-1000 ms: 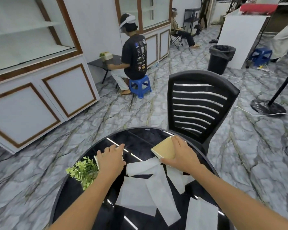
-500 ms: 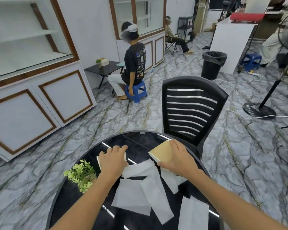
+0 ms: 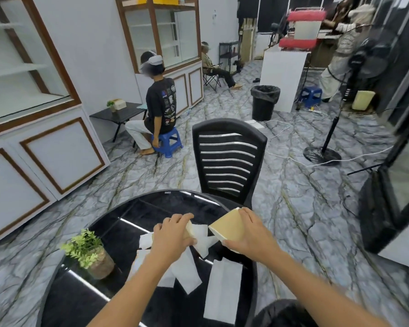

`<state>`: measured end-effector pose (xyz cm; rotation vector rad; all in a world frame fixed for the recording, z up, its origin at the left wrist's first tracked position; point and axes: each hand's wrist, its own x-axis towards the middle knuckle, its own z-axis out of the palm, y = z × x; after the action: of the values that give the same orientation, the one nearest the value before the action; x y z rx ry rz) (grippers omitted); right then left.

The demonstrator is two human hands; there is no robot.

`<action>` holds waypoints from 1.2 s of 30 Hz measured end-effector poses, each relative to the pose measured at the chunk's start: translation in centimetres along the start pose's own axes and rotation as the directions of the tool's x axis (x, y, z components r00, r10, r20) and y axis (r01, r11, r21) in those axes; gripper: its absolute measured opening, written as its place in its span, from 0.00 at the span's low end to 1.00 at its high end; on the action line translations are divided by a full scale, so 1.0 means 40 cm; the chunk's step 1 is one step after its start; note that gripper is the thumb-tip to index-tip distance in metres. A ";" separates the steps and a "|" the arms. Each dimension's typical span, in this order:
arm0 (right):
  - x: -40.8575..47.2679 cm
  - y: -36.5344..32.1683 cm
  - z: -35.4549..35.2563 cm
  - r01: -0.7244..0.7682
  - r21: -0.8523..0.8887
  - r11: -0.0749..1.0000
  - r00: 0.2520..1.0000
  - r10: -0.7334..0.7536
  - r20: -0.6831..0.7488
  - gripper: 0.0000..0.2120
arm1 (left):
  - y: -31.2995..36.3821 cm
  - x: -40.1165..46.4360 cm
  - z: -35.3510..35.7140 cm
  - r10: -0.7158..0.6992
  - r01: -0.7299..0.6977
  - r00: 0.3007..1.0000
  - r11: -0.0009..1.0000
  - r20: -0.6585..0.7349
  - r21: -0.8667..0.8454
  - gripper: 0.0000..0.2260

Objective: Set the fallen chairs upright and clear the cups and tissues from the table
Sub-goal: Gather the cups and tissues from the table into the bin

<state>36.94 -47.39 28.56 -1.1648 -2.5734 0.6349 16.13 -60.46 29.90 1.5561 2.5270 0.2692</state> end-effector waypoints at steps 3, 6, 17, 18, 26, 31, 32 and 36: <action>-0.089 0.073 -0.045 -0.049 0.012 0.999 0.999 0.049 -0.014 0.50 | 0.097 -0.031 0.026 0.071 -0.069 0.997 0.996 0.033 -0.058 0.30; -0.178 0.157 -0.090 -0.099 -0.001 0.995 0.995 0.099 0.004 0.51 | 0.203 -0.058 0.056 0.139 -0.133 0.989 0.986 0.051 -0.101 0.31; -0.497 0.413 -0.181 -0.305 0.015 0.952 0.952 0.305 0.013 0.51 | 0.534 -0.156 0.221 0.338 -0.295 0.918 0.931 0.207 -0.215 0.32; -0.524 0.427 -0.180 -0.320 0.011 0.947 0.947 0.320 0.020 0.51 | 0.553 -0.165 0.240 0.352 -0.306 0.910 0.927 0.220 -0.219 0.32; -0.678 0.515 -0.122 -0.402 0.040 0.915 0.910 0.395 0.123 0.52 | 0.658 -0.259 0.387 0.376 -0.304 0.855 0.921 0.358 -0.242 0.28; -0.732 0.548 -0.091 -0.412 0.091 0.907 0.905 0.395 0.157 0.55 | 0.661 -0.299 0.438 0.413 -0.313 0.803 0.906 0.429 -0.285 0.27; -0.736 0.550 -0.089 -0.410 0.099 0.907 0.906 0.392 0.159 0.55 | 0.659 -0.303 0.439 0.412 -0.309 0.804 0.906 0.429 -0.290 0.27; -0.725 0.551 -0.093 -0.415 0.117 0.902 0.905 0.396 0.158 0.56 | 0.647 -0.306 0.421 0.405 -0.316 0.819 0.910 0.406 -0.269 0.29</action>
<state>71.62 -55.37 19.96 -1.6757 -2.3408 1.0038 47.84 -58.82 20.18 1.7679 1.7890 0.1591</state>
